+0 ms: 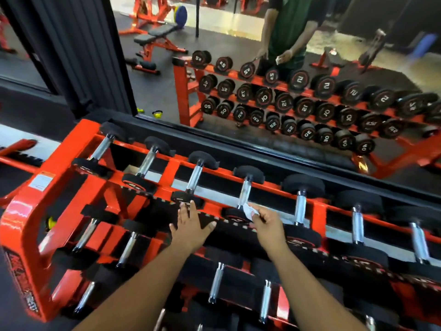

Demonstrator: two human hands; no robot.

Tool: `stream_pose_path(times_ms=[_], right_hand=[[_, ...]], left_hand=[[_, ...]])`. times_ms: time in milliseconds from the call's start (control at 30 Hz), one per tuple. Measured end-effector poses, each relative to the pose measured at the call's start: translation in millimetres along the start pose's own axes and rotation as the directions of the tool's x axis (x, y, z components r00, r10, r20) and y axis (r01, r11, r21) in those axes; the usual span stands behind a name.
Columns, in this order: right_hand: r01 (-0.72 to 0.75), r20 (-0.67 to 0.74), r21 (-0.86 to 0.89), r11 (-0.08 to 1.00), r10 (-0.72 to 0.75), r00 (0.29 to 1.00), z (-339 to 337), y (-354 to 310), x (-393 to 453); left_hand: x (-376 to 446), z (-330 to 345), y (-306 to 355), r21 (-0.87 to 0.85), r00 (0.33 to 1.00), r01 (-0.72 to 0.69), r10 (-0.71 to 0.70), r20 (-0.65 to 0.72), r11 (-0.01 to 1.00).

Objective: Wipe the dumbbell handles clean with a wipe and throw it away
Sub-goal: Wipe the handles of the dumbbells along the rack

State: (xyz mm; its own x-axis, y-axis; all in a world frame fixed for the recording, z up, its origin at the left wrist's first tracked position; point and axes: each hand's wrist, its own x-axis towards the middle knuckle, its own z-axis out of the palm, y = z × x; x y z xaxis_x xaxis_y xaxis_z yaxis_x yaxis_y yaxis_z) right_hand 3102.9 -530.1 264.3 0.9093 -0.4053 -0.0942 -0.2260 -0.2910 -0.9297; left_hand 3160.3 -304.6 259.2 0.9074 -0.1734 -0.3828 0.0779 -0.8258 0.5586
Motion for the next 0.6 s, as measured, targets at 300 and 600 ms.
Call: stream_pose_path(times_ms=[300,600], right_hand=[[0.013,0.017,0.034,0.999,-0.014,1.0,-75,-5,-59],[0.071,0.063,-0.01,0.997,-0.07,0.996,-90,-19,-74]], left_hand=[[-96,39,63,0.047,0.998,-0.063,0.061,0.028,0.997],[-112,44,72,0.093,0.996,-0.076,0.071,0.047,0.993]])
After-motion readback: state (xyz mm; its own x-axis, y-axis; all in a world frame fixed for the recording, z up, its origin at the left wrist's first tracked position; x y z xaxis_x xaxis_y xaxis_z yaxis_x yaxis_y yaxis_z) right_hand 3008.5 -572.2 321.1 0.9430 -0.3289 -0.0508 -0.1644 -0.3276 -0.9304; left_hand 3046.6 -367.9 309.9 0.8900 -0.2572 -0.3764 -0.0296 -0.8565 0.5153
